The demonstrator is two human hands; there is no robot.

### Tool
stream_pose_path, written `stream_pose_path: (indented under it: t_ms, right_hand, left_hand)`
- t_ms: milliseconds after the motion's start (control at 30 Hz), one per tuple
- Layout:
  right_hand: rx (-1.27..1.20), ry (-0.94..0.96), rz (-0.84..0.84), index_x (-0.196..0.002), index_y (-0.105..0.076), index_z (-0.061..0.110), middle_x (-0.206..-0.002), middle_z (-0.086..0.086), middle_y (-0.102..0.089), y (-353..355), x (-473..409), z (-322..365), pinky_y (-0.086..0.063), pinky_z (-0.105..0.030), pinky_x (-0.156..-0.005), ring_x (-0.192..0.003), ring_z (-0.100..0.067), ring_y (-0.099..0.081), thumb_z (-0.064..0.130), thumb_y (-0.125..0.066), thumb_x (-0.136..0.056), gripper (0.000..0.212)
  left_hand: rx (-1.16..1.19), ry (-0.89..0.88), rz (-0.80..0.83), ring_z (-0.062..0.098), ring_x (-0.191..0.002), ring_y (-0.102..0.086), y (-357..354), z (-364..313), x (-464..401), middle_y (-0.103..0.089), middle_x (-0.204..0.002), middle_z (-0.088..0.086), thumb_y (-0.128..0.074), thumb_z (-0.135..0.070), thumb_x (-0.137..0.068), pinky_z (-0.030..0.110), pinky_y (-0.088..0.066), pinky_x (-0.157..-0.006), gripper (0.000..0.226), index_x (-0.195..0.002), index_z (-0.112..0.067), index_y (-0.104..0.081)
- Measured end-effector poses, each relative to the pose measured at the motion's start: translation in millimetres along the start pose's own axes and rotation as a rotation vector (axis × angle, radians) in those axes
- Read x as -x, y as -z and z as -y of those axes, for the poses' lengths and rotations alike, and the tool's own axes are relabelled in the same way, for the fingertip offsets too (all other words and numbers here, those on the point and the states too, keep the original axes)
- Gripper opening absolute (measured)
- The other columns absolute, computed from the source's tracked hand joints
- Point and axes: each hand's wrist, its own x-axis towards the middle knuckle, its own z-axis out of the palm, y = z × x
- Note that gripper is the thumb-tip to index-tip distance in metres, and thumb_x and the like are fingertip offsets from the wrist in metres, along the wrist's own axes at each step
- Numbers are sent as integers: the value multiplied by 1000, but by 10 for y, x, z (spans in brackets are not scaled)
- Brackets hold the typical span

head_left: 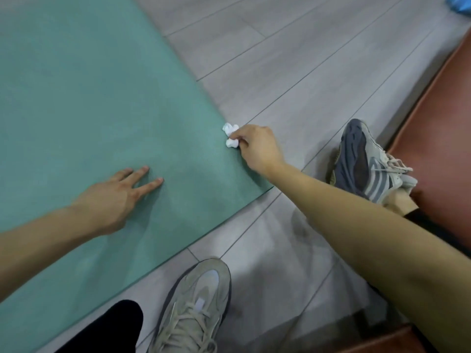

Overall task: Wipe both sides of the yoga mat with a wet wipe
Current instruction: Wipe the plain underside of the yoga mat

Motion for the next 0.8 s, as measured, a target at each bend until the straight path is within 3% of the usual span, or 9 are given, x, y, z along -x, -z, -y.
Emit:
stream_pose_path:
  t_ms: [100, 233, 367, 467, 567, 633, 700, 800]
  right_hand:
    - [9, 28, -85, -100, -82, 14, -105, -5, -78, -39, 663, -280, -52, -33, -90, -96, -28, -69, 5, -58, -94, 27]
    - [-28, -46, -169, -108, -82, 12, -113, -1, -77, -156, 1281, -446, -41, -14, -99, -106, -25, -67, -7, -67, -89, 30]
    - [-61, -21, -257, -108, -81, 11, -110, -4, -78, -263, 746, -161, -48, -28, -96, -106, -29, -66, -1, -57, -93, 30]
    - [-58, 21, -229, -102, -81, 12, -106, -3, -78, -355, 275, 124, -51, -36, -91, -105, -31, -64, 3, -54, -93, 30]
    - [-20, 29, -197, -98, -81, 11, -104, -5, -77, -425, 393, 247, -54, -42, -89, -106, -32, -62, 1, -57, -90, 27]
    - [-5, 167, -117, -101, -81, 10, -107, -6, -75, -505, 822, 297, -55, -42, -93, -108, -30, -61, -3, -64, -87, 25]
    - [-3, 440, 52, -110, -79, 8, -114, -6, -73, -579, 1291, 355, -53, -36, -98, -111, -28, -58, -3, -66, -89, 27]
    - [105, 678, 146, -111, -78, 12, -115, -6, -71, -547, 1098, 193, -55, -38, -91, -106, -31, -62, 3, -60, -93, 28]
  left_hand:
    - [19, 8, -11, 29, -157, -19, -51, 29, -11, 8, -174, -2, -61, -13, -82, 42, -53, -107, 119, -158, -51, 21]
    - [12, -18, -17, 28, -153, -26, -26, 31, -44, -3, -175, 0, -64, -13, -81, 41, -58, -99, 114, -162, -50, 7]
    - [-13, -12, -15, 25, -155, -22, 13, -4, -12, 0, -174, -2, -61, -12, -84, 37, -57, -100, 112, -162, -49, 11]
    - [-3, -3, -11, 24, -157, -18, 59, -37, 29, 3, -175, -2, -64, -15, -88, 36, -54, -105, 111, -161, -50, 13]
    - [24, 4, 1, 25, -158, -17, 90, -60, 70, 4, -175, -3, -60, -14, -90, 38, -51, -109, 108, -161, -51, 12]
    - [32, 4, -2, 25, -159, -16, 111, -70, 102, 4, -175, -3, -54, -10, -91, 37, -49, -111, 104, -161, -50, 11]
    - [36, -8, -2, 25, -159, -15, 134, -72, 124, 5, -175, -2, -48, -8, -92, 37, -48, -112, 101, -161, -50, 11]
    - [30, -23, -6, 25, -159, -13, 156, -83, 160, 7, -175, -2, -46, -9, -93, 37, -49, -111, 96, -163, -48, 8]
